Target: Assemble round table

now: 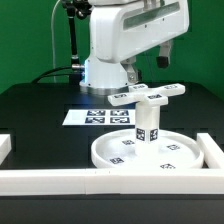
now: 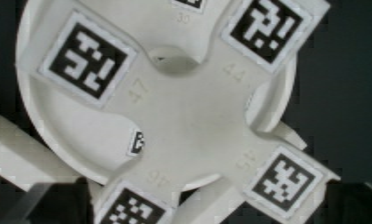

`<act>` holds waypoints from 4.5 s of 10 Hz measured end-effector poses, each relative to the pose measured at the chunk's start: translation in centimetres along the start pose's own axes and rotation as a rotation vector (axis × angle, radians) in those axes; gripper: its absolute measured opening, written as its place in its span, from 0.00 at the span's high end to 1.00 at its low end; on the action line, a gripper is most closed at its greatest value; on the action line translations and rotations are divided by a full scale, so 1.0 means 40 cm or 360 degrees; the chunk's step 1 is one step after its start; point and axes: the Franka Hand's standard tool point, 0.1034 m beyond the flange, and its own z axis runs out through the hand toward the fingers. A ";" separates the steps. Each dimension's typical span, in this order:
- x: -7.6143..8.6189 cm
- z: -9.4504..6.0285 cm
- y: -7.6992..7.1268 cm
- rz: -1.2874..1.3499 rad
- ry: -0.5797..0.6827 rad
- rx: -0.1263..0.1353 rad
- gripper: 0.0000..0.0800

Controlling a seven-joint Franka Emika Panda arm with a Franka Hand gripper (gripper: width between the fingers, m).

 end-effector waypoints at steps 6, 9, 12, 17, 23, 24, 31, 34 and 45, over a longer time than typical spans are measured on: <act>-0.022 0.042 0.005 -0.0075 0.0018 -0.0048 0.19; -0.021 0.068 0.001 -0.0057 0.0001 -0.0036 0.19; -0.027 0.086 0.005 -0.0046 -0.0012 -0.0025 0.19; -0.032 0.094 0.003 -0.0024 -0.0020 -0.0018 0.34; -0.033 0.093 0.004 -0.0021 -0.0019 -0.0018 0.45; -0.032 0.093 0.004 0.0004 -0.0018 -0.0018 0.45; -0.031 0.095 0.002 0.1086 0.0031 0.0002 0.45; -0.024 0.096 -0.001 0.1407 0.0037 -0.0002 0.45; -0.020 0.098 0.006 0.2981 0.0303 0.0145 0.45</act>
Offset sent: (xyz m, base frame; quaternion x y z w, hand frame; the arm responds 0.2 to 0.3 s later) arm -0.0089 0.0014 -0.0155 -0.0264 0.0323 -0.0665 0.9969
